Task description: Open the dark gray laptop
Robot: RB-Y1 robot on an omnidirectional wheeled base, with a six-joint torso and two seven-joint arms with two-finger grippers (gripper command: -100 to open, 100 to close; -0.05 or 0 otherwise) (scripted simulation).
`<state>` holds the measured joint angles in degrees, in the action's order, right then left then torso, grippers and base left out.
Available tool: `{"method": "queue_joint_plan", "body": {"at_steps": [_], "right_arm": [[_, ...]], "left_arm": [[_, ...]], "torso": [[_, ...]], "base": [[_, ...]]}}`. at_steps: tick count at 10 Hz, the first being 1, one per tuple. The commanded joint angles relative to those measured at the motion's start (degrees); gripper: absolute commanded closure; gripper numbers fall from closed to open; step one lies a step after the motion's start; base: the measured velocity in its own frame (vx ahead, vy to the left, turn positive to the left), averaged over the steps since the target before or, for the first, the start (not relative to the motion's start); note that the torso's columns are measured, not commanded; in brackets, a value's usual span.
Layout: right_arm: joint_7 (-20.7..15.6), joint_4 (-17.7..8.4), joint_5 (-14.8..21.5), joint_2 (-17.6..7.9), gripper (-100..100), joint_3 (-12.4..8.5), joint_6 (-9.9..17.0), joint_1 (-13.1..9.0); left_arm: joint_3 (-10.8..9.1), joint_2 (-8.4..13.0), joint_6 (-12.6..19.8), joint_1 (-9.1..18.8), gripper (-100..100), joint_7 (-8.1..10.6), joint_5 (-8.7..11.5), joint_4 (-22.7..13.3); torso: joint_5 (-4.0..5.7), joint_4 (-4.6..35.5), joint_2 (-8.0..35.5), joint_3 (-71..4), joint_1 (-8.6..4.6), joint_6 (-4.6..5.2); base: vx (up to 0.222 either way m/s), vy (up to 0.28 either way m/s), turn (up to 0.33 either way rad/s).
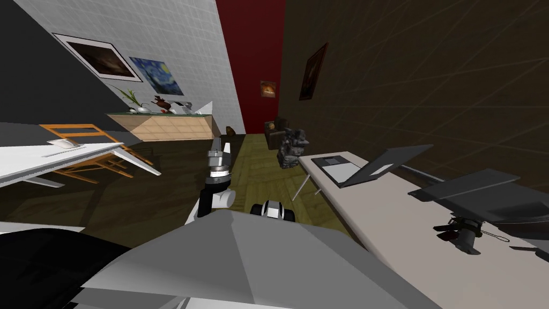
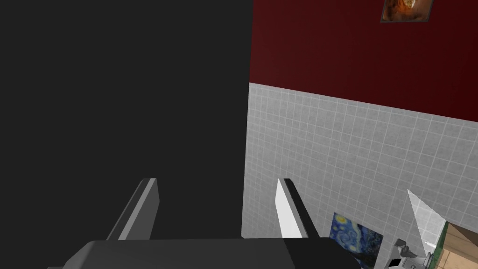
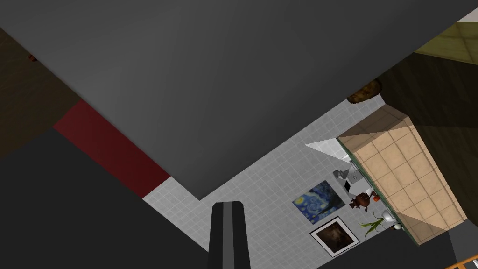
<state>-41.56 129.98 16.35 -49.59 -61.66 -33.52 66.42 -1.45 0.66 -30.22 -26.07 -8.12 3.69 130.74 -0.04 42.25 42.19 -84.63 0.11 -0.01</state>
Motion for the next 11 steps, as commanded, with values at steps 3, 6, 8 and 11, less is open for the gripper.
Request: {"method": "queue_joint_plan", "body": {"at_steps": [3, 6, 8, 11], "right_arm": [[1.5, 1.4, -0.6, -2.1, -100, -4.9, 0.9, 3.0], [2.1, -0.5, -0.4, -3.0, -100, -5.6, 2.2, 3.4], [2.4, -2.6, 0.0, -3.6, -100, -5.6, 3.3, 3.4], [3.0, -6.7, 0.8, -4.9, -100, -5.4, 5.6, 3.4]], "left_arm": [[0.0, 0.0, 0.0, 0.0, 0, 0.0, 0.0, 0.0], [0.0, 0.0, 0.0, 0.0, 0, 0.0, 0.0, 0.0], [0.02, 0.0, 0.0, 0.0, 0, 0.0, 0.0, 0.0], [0.01, 0.0, 0.0, 0.0, 0, 0.0, 0.0, 0.0]], "torso": [[0.02, 0.0, 0.0, 0.0, -0.06, 0.01], [0.07, 0.1, 0.2, 0.1, -0.18, 0.01], [0.03, 0.2, 0.7, 0.4, -0.07, -0.01], [0.04, 0.0, 0.1, 0.0, -0.13, 0.0]], "base": [[0.072, 0.018, -0.041], [0.016, 0.011, 0.088], [-0.178, 0.024, 0.325], [-0.142, 0.024, 0.305]]}}
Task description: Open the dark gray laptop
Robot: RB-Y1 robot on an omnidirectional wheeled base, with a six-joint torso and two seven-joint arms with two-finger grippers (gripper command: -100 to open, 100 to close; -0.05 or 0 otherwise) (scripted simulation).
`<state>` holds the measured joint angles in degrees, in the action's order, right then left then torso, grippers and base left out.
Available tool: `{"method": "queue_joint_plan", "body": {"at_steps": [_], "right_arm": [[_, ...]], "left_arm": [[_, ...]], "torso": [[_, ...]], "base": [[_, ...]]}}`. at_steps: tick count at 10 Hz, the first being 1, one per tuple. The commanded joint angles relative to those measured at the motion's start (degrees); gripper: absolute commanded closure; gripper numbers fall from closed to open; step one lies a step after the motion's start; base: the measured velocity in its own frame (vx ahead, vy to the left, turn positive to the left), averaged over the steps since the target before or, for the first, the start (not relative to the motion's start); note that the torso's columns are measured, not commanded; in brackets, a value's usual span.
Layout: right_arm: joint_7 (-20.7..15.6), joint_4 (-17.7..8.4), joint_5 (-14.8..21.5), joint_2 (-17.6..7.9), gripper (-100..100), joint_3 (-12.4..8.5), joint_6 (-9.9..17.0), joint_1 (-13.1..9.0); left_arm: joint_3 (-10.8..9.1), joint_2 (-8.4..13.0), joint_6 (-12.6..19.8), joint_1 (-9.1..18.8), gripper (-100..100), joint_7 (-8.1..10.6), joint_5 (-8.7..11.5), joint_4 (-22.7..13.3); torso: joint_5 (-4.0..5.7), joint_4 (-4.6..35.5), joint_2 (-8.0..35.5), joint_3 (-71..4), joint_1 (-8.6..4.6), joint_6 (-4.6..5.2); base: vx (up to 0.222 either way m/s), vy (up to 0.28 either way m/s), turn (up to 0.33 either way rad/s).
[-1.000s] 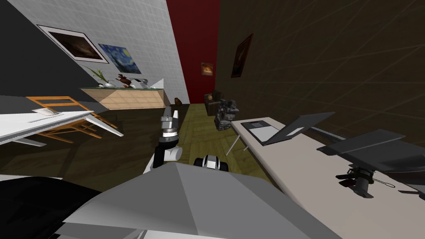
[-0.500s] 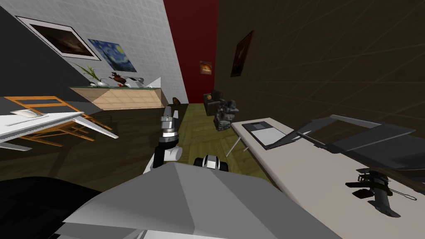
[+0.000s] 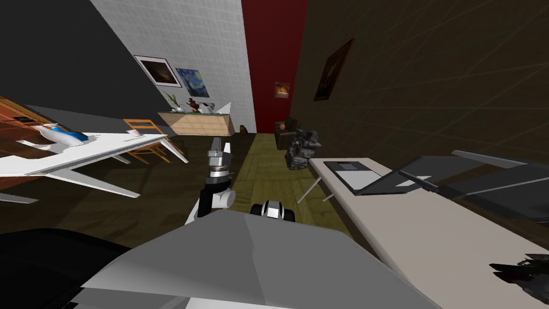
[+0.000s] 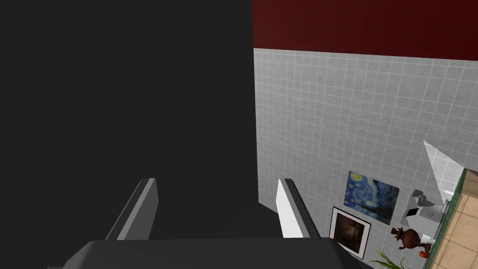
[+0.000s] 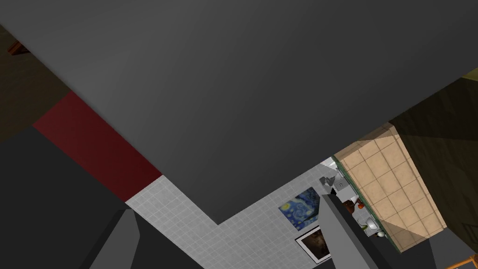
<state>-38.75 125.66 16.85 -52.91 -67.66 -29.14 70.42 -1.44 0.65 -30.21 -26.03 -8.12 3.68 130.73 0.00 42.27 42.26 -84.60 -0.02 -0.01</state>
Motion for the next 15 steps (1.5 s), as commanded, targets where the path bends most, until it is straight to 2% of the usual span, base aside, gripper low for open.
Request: {"method": "queue_joint_plan", "body": {"at_steps": [1, 2, 3, 6, 7, 8, 9, 10, 12, 13, 14, 15], "right_arm": [[0.5, -4.3, 0.7, -2.3, -100, 0.7, 2.3, -0.7], [0.8, -6.0, 1.1, -2.9, -100, 0.8, 3.4, -0.7], [0.8, -6.6, 1.1, -2.9, -100, 0.8, 3.4, -0.7], [1.7, -12.1, 2.2, -4.9, -100, 1.0, 6.8, -0.8], [1.7, -12.8, 2.2, -4.9, -100, 1.0, 6.8, -0.8], [2.0, -14.8, 2.6, -5.5, -100, 1.1, 8.0, -0.8], [1.8, -13.7, 2.5, -5.2, -100, 1.2, 7.5, -0.8], [1.7, -12.8, 2.2, -4.9, 100, 1.0, 6.8, -0.8], [1.1, -9.3, 1.5, -3.6, 100, 0.9, 4.6, -0.7], [1.1, -8.7, 1.5, -3.6, 100, 0.9, 4.6, -0.7], [0.8, -7.2, 1.1, -2.9, 100, 0.8, 3.4, -0.7], [0.5, -4.8, 0.7, -2.3, 100, 0.7, 2.3, -0.7]], "left_arm": [[-0.01, 0.0, 0.0, 0.0, 0, 0.0, 0.0, 0.0], [0.0, 0.0, 0.0, 0.0, 0, 0.0, 0.0, 0.0], [0.0, 0.0, 0.0, 0.0, 0, 0.0, 0.0, 0.0], [0.0, 0.0, 0.0, 0.0, 0, 0.0, 0.0, 0.0], [0.0, 0.0, 0.0, 0.0, 0, 0.0, 0.0, 0.0], [-0.01, 0.0, 0.0, 0.0, 0, 0.0, 0.0, 0.0], [-0.01, 0.0, 0.0, 0.0, 0, 0.0, 0.0, 0.0], [-0.02, 0.0, 0.0, 0.0, 0, 0.0, 0.0, 0.0], [-0.04, 0.0, 0.0, -0.1, 0, 0.0, 0.0, 0.0], [-0.05, 0.0, 0.0, -0.1, 0, 0.0, 0.0, 0.0], [-0.04, 0.0, 0.0, -0.1, 0, 0.0, 0.0, 0.0], [-0.04, 0.0, 0.0, -0.1, 0, 0.0, 0.0, 0.0]], "torso": [[0.03, 0.0, -0.2, -0.1, -0.07, 0.06], [0.01, -0.1, -0.2, -0.1, 0.03, -0.02], [0.0, 0.0, 0.0, 0.0, 0.07, -0.07], [0.01, 0.0, 0.1, 0.0, 0.03, -0.01], [-0.03, 0.0, 0.1, 0.1, 0.12, 0.0], [-0.02, 0.0, 0.0, 0.1, 0.05, 0.1], [0.02, 0.0, 0.0, 0.0, -0.04, -0.01], [0.05, 0.0, -0.2, -0.1, -0.15, 0.08], [0.09, -0.1, -0.5, -0.3, -0.25, 0.01], [0.09, -0.1, -0.4, -0.3, -0.25, -0.02], [0.03, 0.0, 0.0, 0.0, 0.01, -0.06], [-0.05, 0.1, 0.2, 0.2, 0.15, 0.04]], "base": [[-0.105, 0.042, 0.268], [-0.158, 0.055, 0.463], [-0.131, 0.039, 0.185], [-0.146, 0.059, 0.379], [-0.133, 0.076, 0.209], [-0.126, 0.064, 0.31], [-0.06, 0.026, 0.078], [0.046, -0.031, -0.337], [0.175, -0.096, -0.395], [0.142, -0.073, -0.229], [0.123, -0.05, -0.325], [0.148, -0.039, -0.415]]}}
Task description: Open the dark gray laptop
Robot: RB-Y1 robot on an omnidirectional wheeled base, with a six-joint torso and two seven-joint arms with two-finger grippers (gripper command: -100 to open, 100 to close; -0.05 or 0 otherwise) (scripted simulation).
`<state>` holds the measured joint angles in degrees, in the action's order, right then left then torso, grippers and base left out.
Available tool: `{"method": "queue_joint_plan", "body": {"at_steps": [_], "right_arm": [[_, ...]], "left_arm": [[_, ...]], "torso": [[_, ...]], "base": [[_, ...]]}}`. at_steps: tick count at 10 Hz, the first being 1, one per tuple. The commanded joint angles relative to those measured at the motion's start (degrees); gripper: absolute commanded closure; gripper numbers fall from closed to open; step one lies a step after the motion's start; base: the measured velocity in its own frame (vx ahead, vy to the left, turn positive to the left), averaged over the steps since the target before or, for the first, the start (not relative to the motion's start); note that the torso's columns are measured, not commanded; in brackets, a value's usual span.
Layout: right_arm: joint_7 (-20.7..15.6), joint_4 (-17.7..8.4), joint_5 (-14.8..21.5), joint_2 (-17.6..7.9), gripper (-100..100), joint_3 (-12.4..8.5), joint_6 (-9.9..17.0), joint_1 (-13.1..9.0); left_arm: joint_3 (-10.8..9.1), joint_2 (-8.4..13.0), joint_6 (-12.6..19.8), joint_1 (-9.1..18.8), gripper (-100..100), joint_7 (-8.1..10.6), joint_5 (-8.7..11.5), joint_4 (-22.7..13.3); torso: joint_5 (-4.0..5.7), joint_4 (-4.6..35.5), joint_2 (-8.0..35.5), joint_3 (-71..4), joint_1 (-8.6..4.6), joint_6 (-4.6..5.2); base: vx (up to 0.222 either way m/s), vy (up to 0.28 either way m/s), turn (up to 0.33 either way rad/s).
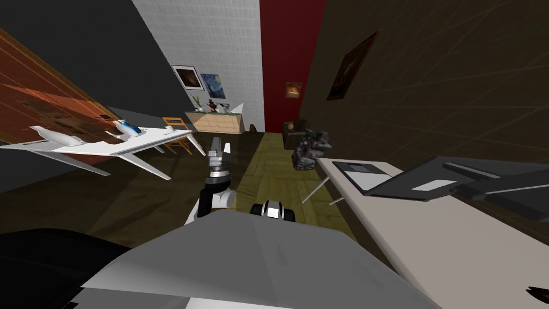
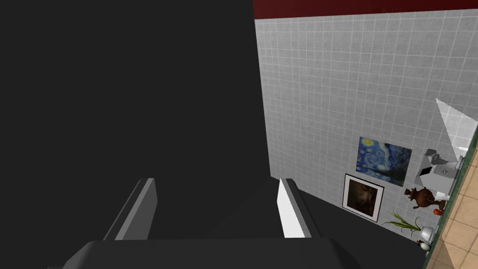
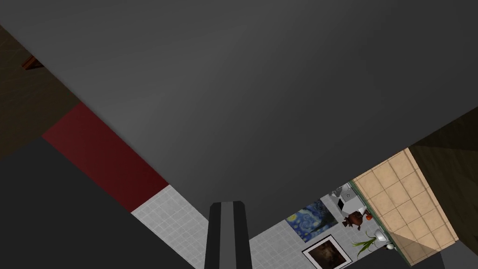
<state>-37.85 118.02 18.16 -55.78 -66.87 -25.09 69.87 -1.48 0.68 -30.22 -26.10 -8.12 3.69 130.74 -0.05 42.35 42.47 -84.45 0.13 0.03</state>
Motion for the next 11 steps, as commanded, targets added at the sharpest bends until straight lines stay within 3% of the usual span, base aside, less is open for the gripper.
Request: {"method": "queue_joint_plan", "body": {"at_steps": [1, 2, 5, 7, 8, 9, 11], "right_arm": [[-0.7, 4.9, -1.0, 1.3, 100, -0.2, -2.9, -0.1], [-0.7, 5.2, -1.0, 1.3, 100, -0.2, -2.9, -0.1], [-1.6, 11.2, -2.2, 3.2, 100, -0.4, -6.3, 0.0], [-1.9, 13.2, -2.6, 3.9, 100, -0.5, -7.4, 0.0], [-1.6, 12.4, -2.4, 3.2, 100, -0.6, -6.5, 0.0], [-0.2, 10.9, -2.9, 3.2, -100, -1.0, -5.4, 0.7], [1.4, 8.8, -3.4, 3.3, -100, -1.5, -4.1, 1.5]], "left_arm": [[0.0, 0.0, 0.0, 0.0, 0, 0.0, 0.0, 0.0], [0.0, 0.0, 0.0, 0.0, 0, 0.0, 0.0, 0.0], [0.0, 0.0, 0.0, 0.0, 0, 0.0, 0.0, 0.0], [0.01, 0.0, 0.0, 0.0, 0, 0.0, 0.0, 0.0], [0.0, 0.0, 0.0, 0.0, 0, 0.0, 0.0, 0.0], [0.01, 0.0, 0.0, 0.0, 0, 0.0, 0.0, 0.0], [0.03, 0.0, 0.0, 0.0, 0, 0.0, 0.0, 0.0]], "torso": [[0.0, 0.0, 0.0, 0.0, 0.01, 0.0], [0.02, 0.0, -0.1, -0.1, -0.08, -0.05], [0.06, -0.1, -0.2, -0.2, -0.18, -0.05], [0.05, -0.1, -0.2, -0.1, -0.13, -0.09], [0.04, 0.0, -0.1, -0.1, -0.12, -0.02], [0.05, 0.0, 0.1, 0.0, -0.1, -0.09], [-0.08, 0.0, 0.0, 0.0, 0.27, -0.02]], "base": [[0.158, -0.039, -0.352], [0.131, -0.04, -0.271], [0.17, -0.035, -0.383], [0.145, -0.019, -0.274], [0.065, -0.004, -0.069], [0.045, 0.095, -0.04], [0.046, 0.19, -0.098]]}}
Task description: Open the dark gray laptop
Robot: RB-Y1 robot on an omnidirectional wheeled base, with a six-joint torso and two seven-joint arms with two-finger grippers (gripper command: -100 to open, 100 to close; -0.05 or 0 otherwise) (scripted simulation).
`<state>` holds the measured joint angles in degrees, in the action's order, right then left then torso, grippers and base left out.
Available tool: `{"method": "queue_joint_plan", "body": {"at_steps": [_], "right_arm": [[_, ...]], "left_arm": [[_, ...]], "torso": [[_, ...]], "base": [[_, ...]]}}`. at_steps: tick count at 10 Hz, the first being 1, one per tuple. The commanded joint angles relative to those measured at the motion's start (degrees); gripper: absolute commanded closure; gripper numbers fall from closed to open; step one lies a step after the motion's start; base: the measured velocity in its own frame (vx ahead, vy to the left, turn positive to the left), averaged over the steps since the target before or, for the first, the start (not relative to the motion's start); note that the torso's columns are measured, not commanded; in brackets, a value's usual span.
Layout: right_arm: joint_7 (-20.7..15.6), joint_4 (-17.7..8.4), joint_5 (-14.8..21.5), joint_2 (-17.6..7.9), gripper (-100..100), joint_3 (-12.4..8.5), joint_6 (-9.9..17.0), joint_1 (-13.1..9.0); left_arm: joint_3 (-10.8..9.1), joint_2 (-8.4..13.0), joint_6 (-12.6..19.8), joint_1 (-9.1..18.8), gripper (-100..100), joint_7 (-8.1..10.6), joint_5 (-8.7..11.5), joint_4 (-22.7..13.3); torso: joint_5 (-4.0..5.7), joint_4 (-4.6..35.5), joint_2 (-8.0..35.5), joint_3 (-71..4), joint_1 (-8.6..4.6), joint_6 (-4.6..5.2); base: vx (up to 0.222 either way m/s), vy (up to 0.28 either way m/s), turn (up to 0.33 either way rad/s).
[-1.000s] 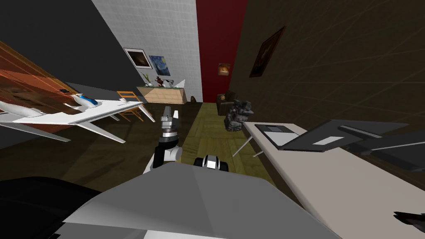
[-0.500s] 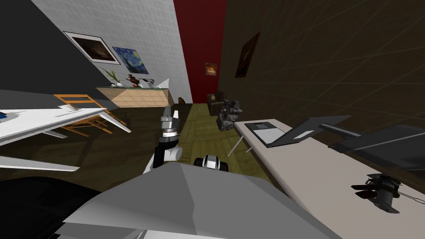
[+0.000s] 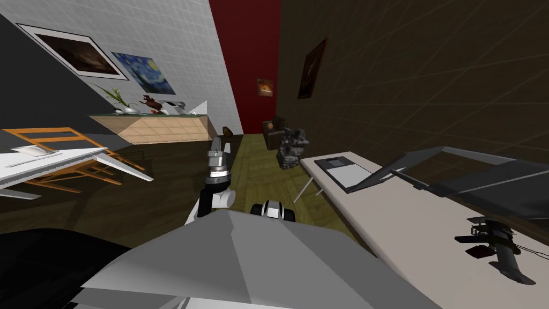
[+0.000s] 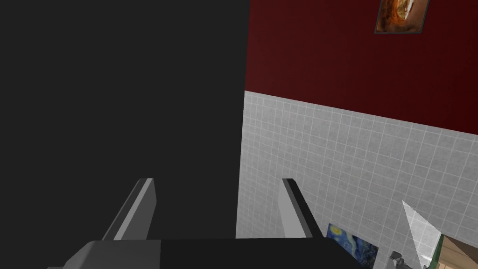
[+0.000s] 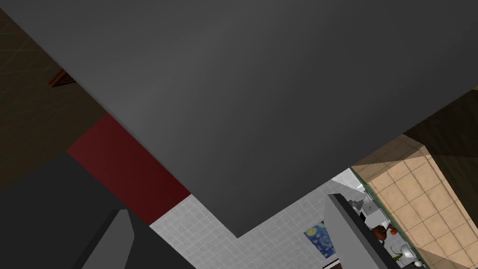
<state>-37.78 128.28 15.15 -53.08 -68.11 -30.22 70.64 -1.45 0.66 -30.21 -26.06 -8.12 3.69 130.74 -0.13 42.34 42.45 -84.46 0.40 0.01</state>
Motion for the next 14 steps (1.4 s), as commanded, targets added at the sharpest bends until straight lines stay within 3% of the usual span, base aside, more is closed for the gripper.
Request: {"method": "queue_joint_plan", "body": {"at_steps": [1, 5, 7, 8, 10, 11, 12, 13, 14], "right_arm": [[2.2, -2.7, -0.6, 0.6, -100, -0.5, 1.8, 1.2], [5.1, -6.3, -1.5, 0.6, -100, -1.4, 4.0, 2.7], [4.6, -6.1, -1.3, 0.2, -100, -1.1, 3.7, 2.2], [4.6, -6.1, -1.3, 0.2, 100, -1.1, 3.6, 2.2], [6.1, -5.0, -1.7, -1.4, 100, -5.4, 3.3, 6.7], [6.1, -5.0, -1.7, -1.4, 100, -5.9, 3.3, 8.3], [6.9, -4.5, -1.8, -2.2, 100, -8.2, 3.1, 10.2], [6.9, -4.5, -1.8, -2.2, 100, -8.4, 3.1, 11.4], [7.7, -4.0, -2.0, -3.1, 100, -10.8, 3.0, 13.3]], "left_arm": [[0.01, 0.0, 0.0, 0.0, 0, 0.0, 0.0, 0.0], [-0.01, 0.0, 0.0, 0.0, 0, 0.0, 0.0, 0.0], [-0.01, 0.0, 0.0, 0.0, 0, 0.0, 0.0, 0.0], [-0.01, 0.0, 0.0, 0.0, 0, 0.0, 0.0, 0.0], [-0.02, 0.0, 0.0, 0.0, 0, 0.0, 0.0, 0.0], [-0.02, 0.0, 0.0, 0.0, 0, 0.0, 0.0, 0.0], [-0.02, 0.0, 0.0, 0.0, 0, 0.0, 0.0, 0.0], [-0.02, 0.0, 0.0, 0.0, 0, 0.0, 0.0, 0.0], [-0.01, 0.0, 0.0, 0.0, 0, 0.0, 0.0, 0.0]], "torso": [[0.0, -0.1, -0.2, -0.1, -0.01, -0.01], [0.22, 0.0, -0.1, -0.1, -0.64, -0.02], [0.17, 0.0, -0.1, -0.1, -0.59, -0.03], [0.22, 0.0, -0.1, -0.1, -0.67, -0.02], [0.17, -0.1, -0.3, -0.2, -0.45, -0.05], [0.13, -0.2, -0.5, -0.3, -0.36, -0.06], [0.12, -0.2, -0.4, -0.3, -0.37, -0.06], [0.14, -0.1, -0.3, -0.2, -0.39, -0.07], [0.19, -0.1, -0.2, -0.1, -0.43, -0.1]], "base": [[0.068, 0.212, -0.077], [0.041, 0.148, -0.057], [0.012, 0.04, -0.01], [0.002, 0.006, 0.0], [0.082, 0.005, -0.107], [0.091, 0.005, -0.042], [0.069, 0.008, -0.074], [0.056, 0.014, -0.053], [0.083, 0.022, -0.096]]}}
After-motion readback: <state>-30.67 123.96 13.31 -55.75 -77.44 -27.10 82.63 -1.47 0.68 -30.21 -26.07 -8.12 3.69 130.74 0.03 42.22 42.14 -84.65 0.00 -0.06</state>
